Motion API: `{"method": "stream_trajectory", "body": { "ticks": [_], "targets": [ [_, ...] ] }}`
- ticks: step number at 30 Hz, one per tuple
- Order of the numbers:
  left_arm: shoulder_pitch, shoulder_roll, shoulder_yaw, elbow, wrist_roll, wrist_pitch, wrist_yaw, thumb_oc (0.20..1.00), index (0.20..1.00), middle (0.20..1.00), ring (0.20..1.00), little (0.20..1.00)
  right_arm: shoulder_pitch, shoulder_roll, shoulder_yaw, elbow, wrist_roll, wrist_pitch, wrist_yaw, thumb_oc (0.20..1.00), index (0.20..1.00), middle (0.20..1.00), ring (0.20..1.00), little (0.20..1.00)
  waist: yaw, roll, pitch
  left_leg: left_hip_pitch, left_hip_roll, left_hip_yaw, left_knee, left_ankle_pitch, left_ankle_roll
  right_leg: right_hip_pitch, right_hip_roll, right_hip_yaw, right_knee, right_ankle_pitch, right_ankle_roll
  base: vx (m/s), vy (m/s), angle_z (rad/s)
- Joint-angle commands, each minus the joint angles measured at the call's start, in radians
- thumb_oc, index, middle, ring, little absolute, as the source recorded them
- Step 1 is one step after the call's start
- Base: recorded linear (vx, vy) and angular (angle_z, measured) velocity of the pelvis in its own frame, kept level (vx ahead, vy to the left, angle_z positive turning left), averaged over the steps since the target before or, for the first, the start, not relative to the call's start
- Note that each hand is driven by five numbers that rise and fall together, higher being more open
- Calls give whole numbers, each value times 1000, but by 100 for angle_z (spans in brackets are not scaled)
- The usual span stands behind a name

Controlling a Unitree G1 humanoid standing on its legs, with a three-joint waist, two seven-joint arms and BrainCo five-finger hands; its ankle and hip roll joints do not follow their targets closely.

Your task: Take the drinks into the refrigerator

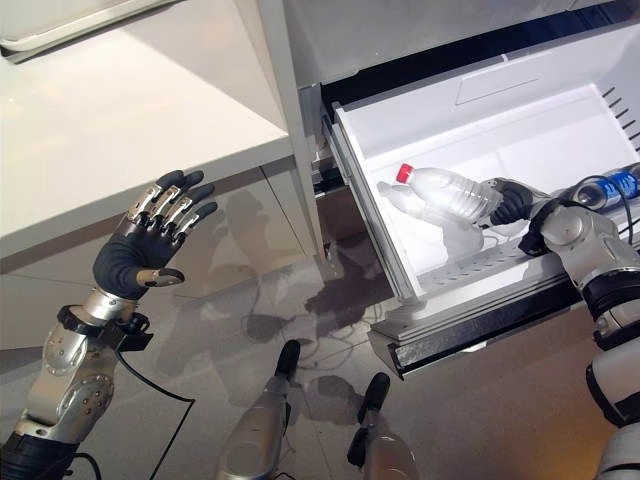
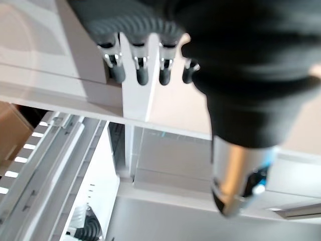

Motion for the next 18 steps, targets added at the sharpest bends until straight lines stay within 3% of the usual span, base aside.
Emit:
{"method": "stream_trajectory", "body": {
  "ticks": [1,8,18],
  "targets": [
    [-14,-7,5,-80,28,-76,10,1000,1000,1000,1000,1000,-22,-48,31,51,-24,-26,-60,200,200,200,200,200,-30,29,-8,44,-57,21,-18,-29,77,-129,39,19,219,-122,-47,0,0,0],
    [-38,-22,-10,-82,47,-83,30,1000,1000,1000,1000,1000,-62,5,112,-6,-180,-23,-77,200,200,200,200,200,-27,45,7,41,-60,12,-23,-26,79,-132,36,11,221,-124,-45,0,0,0],
    [-62,-60,-22,-97,52,-86,54,1000,1000,1000,1000,1000,-96,142,98,83,-278,-1,-163,200,200,200,200,200,-3,72,26,21,-71,-9,-24,-20,84,-147,27,-8,230,-127,-46,-1,-2,3]
  ]
}}
